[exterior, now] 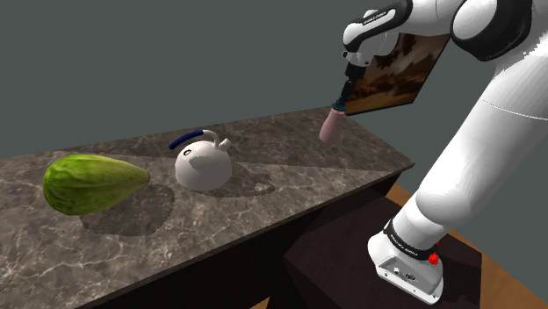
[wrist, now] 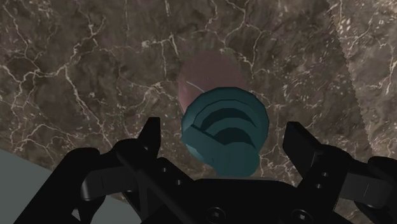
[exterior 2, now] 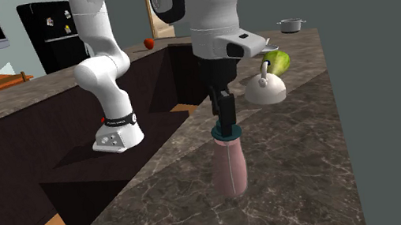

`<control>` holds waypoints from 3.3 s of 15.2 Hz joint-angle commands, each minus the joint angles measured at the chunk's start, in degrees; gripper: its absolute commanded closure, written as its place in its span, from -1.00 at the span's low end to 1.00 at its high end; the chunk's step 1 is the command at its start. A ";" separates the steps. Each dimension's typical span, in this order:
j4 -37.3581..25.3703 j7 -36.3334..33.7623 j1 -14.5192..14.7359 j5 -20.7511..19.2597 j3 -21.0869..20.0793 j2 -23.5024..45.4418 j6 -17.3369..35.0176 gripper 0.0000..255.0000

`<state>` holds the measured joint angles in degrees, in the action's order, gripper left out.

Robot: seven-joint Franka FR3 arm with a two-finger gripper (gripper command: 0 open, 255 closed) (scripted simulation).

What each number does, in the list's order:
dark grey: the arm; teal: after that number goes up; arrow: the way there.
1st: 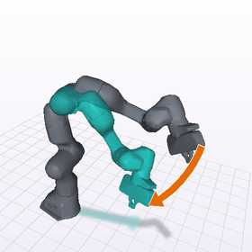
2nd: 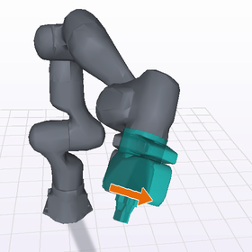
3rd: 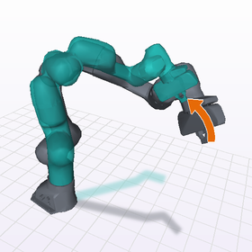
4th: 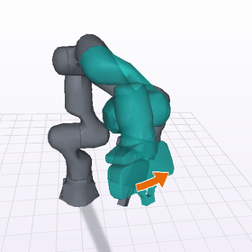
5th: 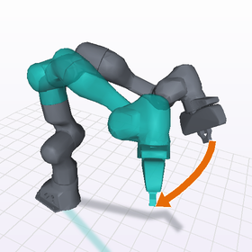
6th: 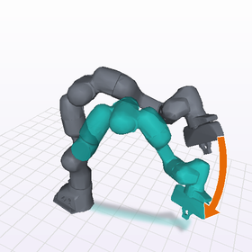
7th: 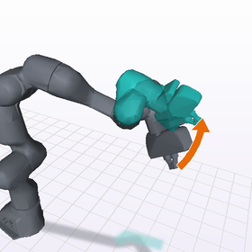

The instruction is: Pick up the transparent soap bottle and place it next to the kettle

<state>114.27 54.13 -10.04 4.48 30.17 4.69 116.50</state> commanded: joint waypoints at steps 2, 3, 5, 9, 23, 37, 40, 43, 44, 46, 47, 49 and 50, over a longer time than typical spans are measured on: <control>0.00 0.00 0.00 0.00 0.00 0.00 0.00 1.00; 0.00 0.00 0.00 0.00 0.00 0.00 0.00 1.00; -0.02 0.01 0.00 0.01 0.00 0.01 -0.01 1.00; 0.03 -0.01 0.00 -0.02 0.00 -0.04 0.00 1.00; -6.55 -1.34 0.24 -1.65 0.01 -2.63 -8.77 1.00; -16.76 -1.85 0.23 -2.04 0.05 -3.18 -19.44 1.00; -19.37 -1.82 0.16 -1.92 0.10 -2.91 -21.82 1.00; -22.15 -1.74 0.06 -1.72 0.18 -2.49 -24.24 1.00; -23.11 -1.70 0.01 -1.63 0.22 -2.32 -25.06 1.00; -25.11 -1.60 -0.09 -1.43 0.29 -1.91 -26.72 1.00; -26.15 -1.54 -0.16 -1.32 0.34 -1.68 -27.55 1.00; -28.30 -1.41 -0.31 -1.05 0.43 -1.16 -29.26 1.00; -29.41 -1.33 -0.39 -0.90 0.49 -0.87 -30.12 1.00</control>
<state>85.88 52.70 -10.34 3.45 30.60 3.58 87.17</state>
